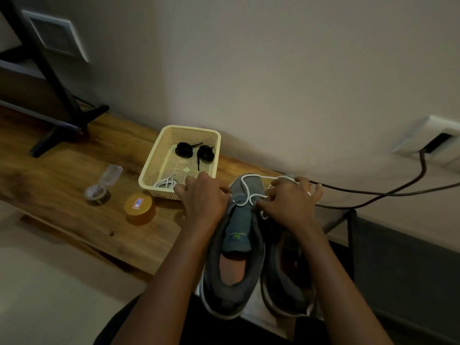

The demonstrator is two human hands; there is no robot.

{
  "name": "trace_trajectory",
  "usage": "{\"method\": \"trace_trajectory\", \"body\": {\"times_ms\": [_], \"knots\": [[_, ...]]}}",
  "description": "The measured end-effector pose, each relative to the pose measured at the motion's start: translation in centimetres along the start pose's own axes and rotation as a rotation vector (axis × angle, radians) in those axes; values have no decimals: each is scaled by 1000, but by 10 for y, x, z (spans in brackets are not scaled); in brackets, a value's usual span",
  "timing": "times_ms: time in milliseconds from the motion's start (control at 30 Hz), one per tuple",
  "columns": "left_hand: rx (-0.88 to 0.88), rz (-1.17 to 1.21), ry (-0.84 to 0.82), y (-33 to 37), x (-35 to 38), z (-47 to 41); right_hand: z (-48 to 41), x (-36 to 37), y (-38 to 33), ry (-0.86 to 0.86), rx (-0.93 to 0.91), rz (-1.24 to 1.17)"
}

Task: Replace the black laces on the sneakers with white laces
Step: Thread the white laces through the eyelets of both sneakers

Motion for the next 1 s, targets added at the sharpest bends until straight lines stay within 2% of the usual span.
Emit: {"method": "trace_trajectory", "body": {"times_ms": [167, 267, 533, 600, 767, 900, 1000], "knots": [[29, -117, -75, 2, 7, 1, 11, 4, -7, 75, -49, 59], [2, -139, -125, 0, 10, -1, 13, 5, -9, 39, -61, 30], [-76, -73, -134, 6, 11, -1, 16, 7, -12, 11, -55, -26], [-83, -16, -102, 6, 7, -3, 16, 7, -12, 8, -53, -17], [-201, 177, 160, -9, -10, -8, 16, 7, -12, 14, -49, -21], [-25, 173, 133, -3, -7, -6, 15, 8, -14, 32, -70, -7], [63, 3, -6, 4, -2, -3, 14, 8, -13, 41, -77, -13]]}}
Point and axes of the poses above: each hand's wrist, its own z-axis away from the middle knuckle, its own x-axis out of the palm, y = z × x, the point moved 2 cm from there along -z, towards the middle knuckle
